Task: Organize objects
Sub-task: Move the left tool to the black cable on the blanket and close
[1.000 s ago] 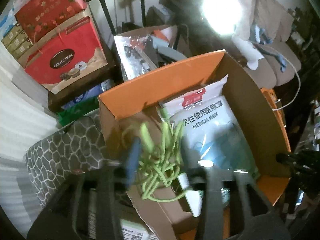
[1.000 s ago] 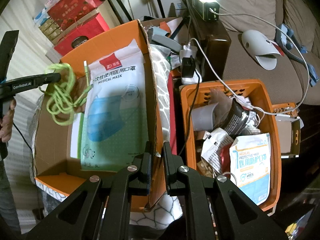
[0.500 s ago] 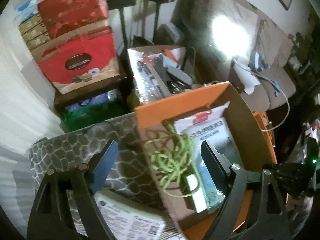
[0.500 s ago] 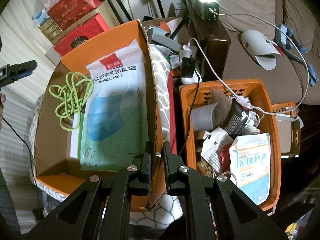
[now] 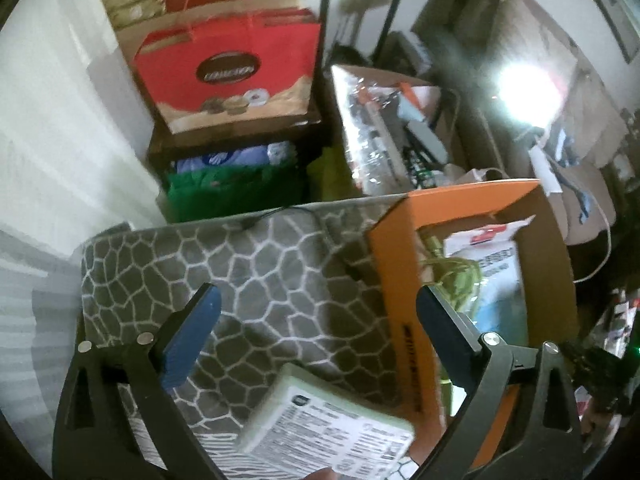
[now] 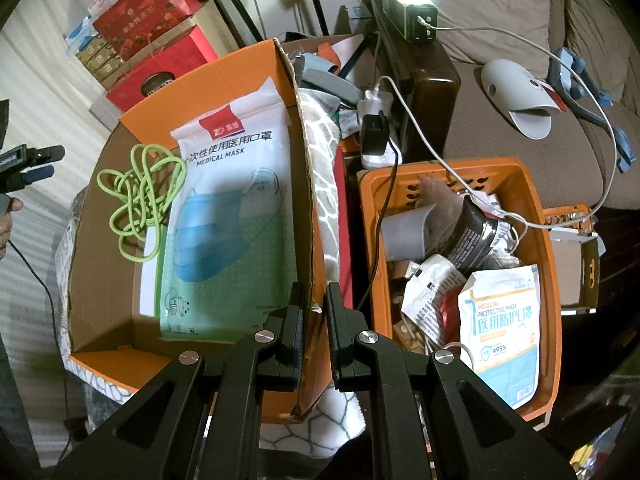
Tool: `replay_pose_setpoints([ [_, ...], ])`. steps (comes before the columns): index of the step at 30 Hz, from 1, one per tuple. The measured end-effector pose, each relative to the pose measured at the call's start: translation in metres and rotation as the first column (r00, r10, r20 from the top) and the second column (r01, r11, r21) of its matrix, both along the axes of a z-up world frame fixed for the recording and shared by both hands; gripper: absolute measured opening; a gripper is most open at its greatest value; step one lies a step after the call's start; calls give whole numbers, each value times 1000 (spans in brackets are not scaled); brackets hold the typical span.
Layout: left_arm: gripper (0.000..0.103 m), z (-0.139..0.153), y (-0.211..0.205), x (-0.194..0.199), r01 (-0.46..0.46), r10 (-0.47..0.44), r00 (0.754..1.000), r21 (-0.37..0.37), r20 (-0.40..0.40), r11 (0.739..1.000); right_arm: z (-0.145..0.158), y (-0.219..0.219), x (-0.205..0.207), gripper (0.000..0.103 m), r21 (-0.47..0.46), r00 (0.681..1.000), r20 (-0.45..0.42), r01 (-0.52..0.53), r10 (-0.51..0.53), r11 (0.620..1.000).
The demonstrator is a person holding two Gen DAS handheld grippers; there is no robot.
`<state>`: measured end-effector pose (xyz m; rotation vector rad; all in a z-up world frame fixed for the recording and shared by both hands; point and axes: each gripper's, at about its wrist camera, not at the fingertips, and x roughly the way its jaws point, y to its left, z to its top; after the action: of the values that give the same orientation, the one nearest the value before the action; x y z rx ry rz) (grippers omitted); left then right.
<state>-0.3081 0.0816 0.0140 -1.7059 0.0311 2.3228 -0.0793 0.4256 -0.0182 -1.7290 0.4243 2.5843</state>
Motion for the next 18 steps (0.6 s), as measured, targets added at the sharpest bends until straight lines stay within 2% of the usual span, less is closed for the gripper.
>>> replay_pose_setpoints([
  [7,98,-29,-24,-15,-81,77,993,32,92,996,0,1,0,9,3,1000,1,0,0,1000],
  [12,98,-47,-45,-26,-161,144,977,95,158,982,-1,1,1,9,8,1000,3,-1,0,1000],
  [15,98,-53,-46,-30,-159,145,977,78,154,984,-1,1,1,9,8,1000,3,0,0,1000],
  [18,98,-60,-37,-31,-110,98,981,64,168,992,-1,0,1,9,10,1000,3,0,0,1000],
])
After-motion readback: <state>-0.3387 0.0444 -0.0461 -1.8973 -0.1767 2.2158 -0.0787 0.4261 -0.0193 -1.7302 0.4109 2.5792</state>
